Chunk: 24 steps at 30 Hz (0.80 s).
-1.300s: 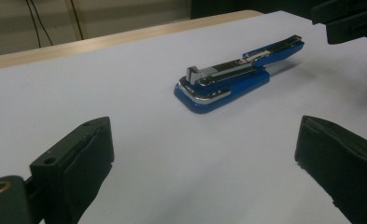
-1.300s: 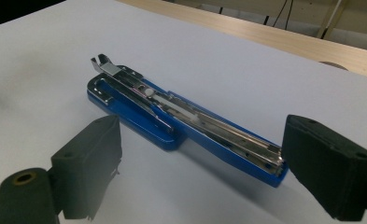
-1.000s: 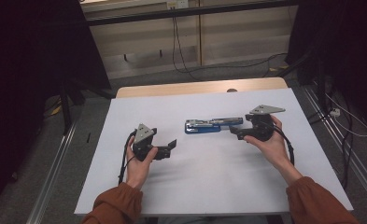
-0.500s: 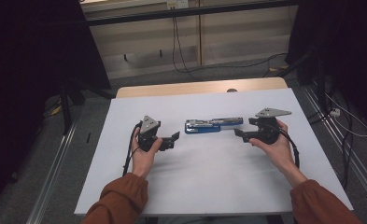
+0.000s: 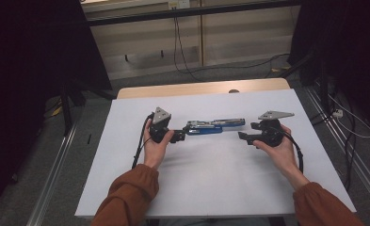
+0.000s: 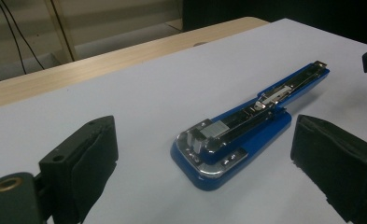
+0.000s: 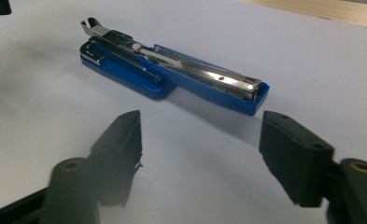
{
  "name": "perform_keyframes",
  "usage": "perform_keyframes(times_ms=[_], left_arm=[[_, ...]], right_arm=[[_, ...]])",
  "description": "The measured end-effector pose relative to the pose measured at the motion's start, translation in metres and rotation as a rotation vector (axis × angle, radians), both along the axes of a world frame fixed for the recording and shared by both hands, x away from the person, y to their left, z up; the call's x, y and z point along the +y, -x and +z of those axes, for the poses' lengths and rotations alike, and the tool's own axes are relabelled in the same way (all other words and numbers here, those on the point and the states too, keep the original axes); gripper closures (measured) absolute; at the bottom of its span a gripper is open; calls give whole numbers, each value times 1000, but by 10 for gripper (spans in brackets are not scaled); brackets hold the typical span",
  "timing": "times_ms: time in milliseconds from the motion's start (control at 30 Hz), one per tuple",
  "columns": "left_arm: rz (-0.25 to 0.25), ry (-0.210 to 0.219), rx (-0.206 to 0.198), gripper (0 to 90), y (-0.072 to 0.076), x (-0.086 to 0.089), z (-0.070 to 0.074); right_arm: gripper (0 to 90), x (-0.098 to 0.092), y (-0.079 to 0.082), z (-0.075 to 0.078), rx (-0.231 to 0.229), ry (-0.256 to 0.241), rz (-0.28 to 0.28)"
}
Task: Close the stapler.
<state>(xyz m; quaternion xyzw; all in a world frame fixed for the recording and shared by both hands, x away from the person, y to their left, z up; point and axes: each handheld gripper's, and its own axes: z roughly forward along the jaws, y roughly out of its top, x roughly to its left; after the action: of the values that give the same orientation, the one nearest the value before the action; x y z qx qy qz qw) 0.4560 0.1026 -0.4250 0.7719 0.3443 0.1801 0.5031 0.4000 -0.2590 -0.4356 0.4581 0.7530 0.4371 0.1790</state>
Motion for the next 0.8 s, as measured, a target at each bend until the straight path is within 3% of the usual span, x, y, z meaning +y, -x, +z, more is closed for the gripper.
perform_keyframes(times_ms=[133, 200, 333, 533, 667, 700, 800], left_arm=[[-5, -40, -26, 53, 4, -5, -2], [-7, -47, -17, 42, 3, -5, -3], [17, -47, -18, 40, 2, -5, -5], [9, -76, -30, 44, 1, -5, -6], [-5, -36, -11, 46, -1, -3, -7], [-4, -42, -12, 52, -1, -3, -7], [-8, -54, -21, 171, -1, -3, -7]], right_arm=[[452, 2, -1, -1, -4, 13, 6], [494, 4, 0, -1, -14, 19, 9], [682, 4, 1, -1, -30, 26, 8], [900, 2, 1, -2, -27, 13, 9], [900, 3, 1, -3, -23, 27, 17], [900, 3, 1, -3, -20, 30, 18], [900, 3, 1, -5, -9, 36, 19]])
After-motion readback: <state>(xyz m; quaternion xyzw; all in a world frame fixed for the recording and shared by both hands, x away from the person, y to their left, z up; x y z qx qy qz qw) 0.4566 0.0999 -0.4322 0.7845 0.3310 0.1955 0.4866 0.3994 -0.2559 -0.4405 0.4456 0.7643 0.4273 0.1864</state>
